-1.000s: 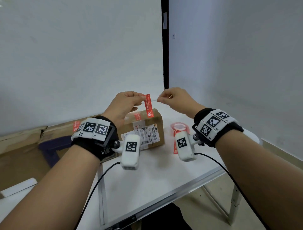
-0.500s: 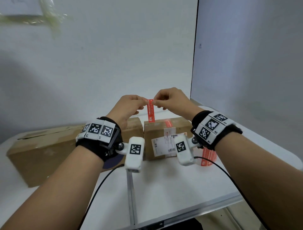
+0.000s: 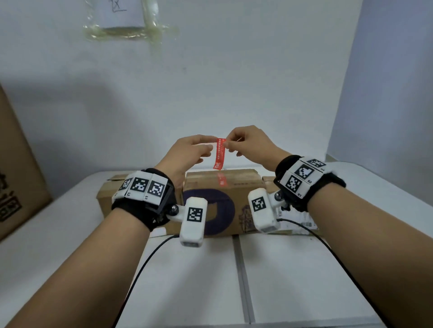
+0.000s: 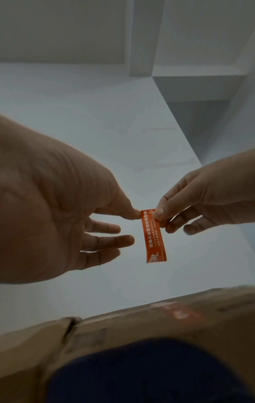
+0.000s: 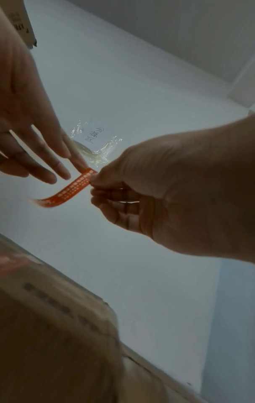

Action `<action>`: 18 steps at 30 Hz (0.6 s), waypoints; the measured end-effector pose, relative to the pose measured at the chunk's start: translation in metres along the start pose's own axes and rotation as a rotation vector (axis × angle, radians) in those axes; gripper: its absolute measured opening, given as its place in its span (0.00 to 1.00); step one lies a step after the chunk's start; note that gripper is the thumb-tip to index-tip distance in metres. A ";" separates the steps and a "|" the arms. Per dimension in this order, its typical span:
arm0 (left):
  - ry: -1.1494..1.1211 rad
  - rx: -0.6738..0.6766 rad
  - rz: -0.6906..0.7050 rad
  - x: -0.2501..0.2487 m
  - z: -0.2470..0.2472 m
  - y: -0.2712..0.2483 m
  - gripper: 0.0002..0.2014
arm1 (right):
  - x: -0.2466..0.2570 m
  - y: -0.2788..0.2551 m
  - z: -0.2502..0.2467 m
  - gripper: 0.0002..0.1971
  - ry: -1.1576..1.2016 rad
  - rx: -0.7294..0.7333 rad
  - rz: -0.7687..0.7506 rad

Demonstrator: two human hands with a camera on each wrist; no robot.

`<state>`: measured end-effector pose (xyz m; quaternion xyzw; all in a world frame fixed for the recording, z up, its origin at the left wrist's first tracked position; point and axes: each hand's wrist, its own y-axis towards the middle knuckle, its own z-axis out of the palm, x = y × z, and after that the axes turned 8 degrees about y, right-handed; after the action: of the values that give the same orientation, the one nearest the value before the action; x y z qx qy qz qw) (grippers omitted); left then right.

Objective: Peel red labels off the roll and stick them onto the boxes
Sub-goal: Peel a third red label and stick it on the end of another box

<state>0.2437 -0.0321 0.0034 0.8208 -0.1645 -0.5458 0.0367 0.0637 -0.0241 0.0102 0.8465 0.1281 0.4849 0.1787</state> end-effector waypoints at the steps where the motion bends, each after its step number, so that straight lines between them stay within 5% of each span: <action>1: -0.017 -0.038 -0.004 0.005 -0.009 0.000 0.20 | 0.001 0.005 0.007 0.10 0.015 -0.015 0.015; 4: 0.077 -0.150 -0.019 0.027 -0.045 0.001 0.23 | 0.004 0.017 0.026 0.07 0.161 -0.073 0.067; 9: 0.641 -0.119 -0.055 0.069 -0.103 -0.005 0.15 | 0.013 0.029 0.055 0.03 0.640 -0.018 0.229; 18: 0.760 0.000 -0.070 0.110 -0.136 -0.008 0.05 | 0.016 0.037 0.115 0.04 0.919 0.002 0.382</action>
<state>0.4076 -0.0749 -0.0413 0.9697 -0.1112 -0.2035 0.0766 0.1732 -0.0718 -0.0151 0.5538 0.0366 0.8318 0.0110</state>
